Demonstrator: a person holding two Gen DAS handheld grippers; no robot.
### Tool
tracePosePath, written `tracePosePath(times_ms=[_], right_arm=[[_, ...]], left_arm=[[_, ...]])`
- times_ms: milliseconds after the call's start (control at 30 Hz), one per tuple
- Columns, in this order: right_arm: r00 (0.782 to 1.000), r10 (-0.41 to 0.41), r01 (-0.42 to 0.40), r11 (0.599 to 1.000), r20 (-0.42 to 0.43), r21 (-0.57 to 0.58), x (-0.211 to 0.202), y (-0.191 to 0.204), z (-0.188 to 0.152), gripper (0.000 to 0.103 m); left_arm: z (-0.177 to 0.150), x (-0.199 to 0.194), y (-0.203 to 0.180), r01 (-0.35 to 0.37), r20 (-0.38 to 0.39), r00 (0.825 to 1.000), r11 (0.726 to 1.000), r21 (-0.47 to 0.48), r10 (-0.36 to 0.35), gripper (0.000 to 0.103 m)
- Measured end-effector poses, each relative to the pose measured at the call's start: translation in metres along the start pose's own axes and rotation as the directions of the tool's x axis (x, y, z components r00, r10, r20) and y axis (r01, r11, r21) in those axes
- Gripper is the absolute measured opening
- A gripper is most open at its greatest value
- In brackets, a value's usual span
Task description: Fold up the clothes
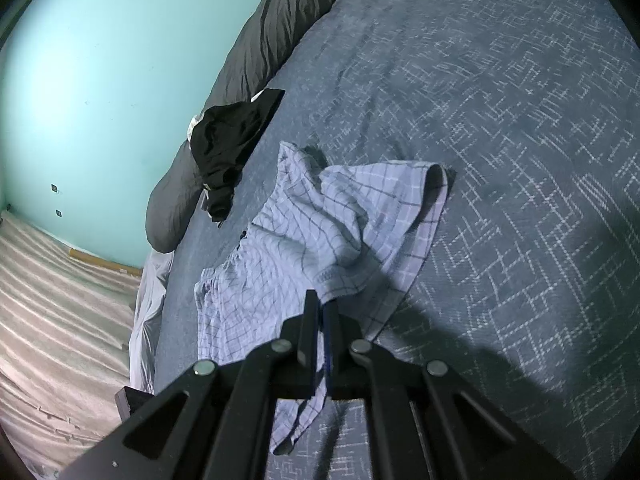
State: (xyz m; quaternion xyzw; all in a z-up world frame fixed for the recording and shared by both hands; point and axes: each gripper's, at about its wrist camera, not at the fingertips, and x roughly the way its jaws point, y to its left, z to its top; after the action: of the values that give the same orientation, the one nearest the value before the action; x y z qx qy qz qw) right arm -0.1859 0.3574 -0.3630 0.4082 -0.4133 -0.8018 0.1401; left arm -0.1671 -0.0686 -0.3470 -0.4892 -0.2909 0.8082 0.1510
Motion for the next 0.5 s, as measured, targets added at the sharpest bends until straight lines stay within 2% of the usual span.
tracePosePath(times_ms=[67, 200, 500], right_arm=[[1.0, 0.001, -0.001, 1.0, -0.001, 0.0, 0.0, 0.0, 0.0, 0.002], [1.0, 0.004, -0.004, 1.0, -0.005, -0.003, 0.0, 0.0, 0.0, 0.002], [0.999, 0.032, -0.031, 0.999, 0.012, -0.037, -0.013, 0.013, -0.002, 0.002]], left_arm=[[0.0, 0.0, 0.002, -0.002, -0.001, 1.0, 1.0, -0.004, 0.002, 0.001], [0.001, 0.001, 0.005, -0.006, -0.002, 1.0, 1.0, -0.012, 0.006, 0.001], [-0.003, -0.024, 0.001, -0.001, 0.034, 0.999, 1.0, 0.022, 0.0, 0.001]])
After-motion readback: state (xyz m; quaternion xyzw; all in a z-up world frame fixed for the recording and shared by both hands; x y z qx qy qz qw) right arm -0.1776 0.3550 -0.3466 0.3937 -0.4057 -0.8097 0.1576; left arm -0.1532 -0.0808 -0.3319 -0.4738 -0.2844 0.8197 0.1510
